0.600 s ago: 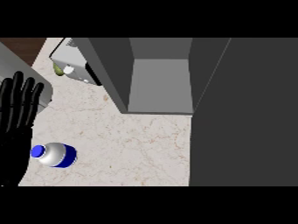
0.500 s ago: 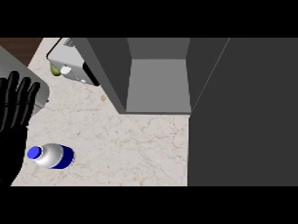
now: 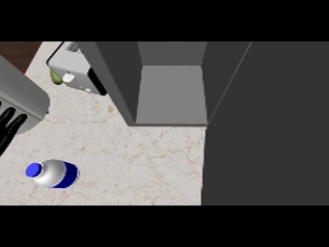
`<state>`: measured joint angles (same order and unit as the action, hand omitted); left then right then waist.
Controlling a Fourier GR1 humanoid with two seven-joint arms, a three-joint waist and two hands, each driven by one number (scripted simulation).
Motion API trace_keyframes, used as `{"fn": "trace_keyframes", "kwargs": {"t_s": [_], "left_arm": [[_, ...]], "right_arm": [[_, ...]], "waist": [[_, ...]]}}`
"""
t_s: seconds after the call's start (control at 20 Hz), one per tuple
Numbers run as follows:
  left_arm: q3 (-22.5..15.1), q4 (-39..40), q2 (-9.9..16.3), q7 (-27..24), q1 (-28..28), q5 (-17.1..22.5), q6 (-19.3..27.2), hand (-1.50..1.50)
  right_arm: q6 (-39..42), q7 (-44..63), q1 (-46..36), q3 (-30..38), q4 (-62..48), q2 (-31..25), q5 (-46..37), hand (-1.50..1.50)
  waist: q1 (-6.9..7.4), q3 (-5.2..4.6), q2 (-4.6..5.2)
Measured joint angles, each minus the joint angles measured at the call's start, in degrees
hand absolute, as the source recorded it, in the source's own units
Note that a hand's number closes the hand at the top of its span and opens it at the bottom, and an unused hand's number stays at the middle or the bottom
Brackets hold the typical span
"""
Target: Pick up the bottled water, place it into the cabinet and close the cabinet
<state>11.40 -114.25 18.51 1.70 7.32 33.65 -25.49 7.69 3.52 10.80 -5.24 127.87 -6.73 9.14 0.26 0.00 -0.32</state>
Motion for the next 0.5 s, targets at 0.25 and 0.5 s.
{"fn": "trace_keyframes", "kwargs": {"t_s": [0.25,0.5], "left_arm": [[7.2,2.6,6.1,2.3,4.6,11.7,-7.6,-1.50],[12.3,5.8,9.5,3.2,7.0,13.6,-12.9,-1.50]], "right_arm": [[2.1,2.9,8.2,-3.6,9.4,-0.6,1.7,-1.50],[4.3,0.1,14.8,-5.9,10.7,-0.5,1.3,-1.50]], "waist": [[-0.25,-0.02,-0.01],[-0.54,-0.01,0.06]]}}
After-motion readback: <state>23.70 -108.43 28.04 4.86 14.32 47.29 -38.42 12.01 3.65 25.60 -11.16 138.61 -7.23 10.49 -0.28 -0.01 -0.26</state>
